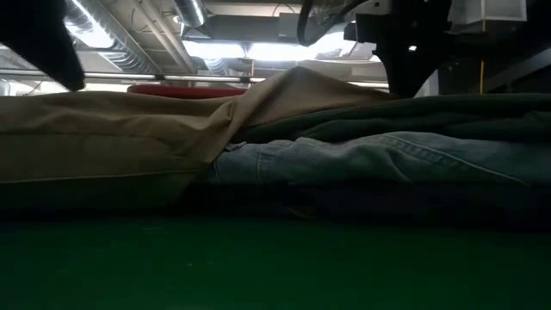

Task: Fold laundry
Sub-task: Fold the beige shorts

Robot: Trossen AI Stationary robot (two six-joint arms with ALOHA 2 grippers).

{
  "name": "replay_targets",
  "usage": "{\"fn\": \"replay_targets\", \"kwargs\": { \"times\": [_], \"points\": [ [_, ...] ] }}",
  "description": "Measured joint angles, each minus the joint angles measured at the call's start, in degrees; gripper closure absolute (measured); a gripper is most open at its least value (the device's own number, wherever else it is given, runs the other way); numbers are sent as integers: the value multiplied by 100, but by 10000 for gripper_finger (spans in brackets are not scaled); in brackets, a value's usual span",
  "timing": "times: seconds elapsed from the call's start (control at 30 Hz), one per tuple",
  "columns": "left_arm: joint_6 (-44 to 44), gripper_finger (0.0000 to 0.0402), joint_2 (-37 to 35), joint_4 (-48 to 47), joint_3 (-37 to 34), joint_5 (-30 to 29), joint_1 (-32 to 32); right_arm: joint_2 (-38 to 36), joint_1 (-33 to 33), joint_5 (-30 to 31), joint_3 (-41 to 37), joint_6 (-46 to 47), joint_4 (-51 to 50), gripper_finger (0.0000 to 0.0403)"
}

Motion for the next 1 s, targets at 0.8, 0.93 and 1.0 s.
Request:
{"fn": "replay_targets", "kwargs": {
  "times": [0.8,0.93,1.0],
  "points": [
    [-759,296,22,1087,-1420,1849,-31,-131,278,-1567,76,-506,-613,399],
    [-758,296,22,1209,-1268,2012,-130,-131,515,-1617,76,-538,-647,391],
    [-758,296,22,1211,-1159,2068,-195,-131,612,-1657,76,-539,-676,388]
  ]
}}
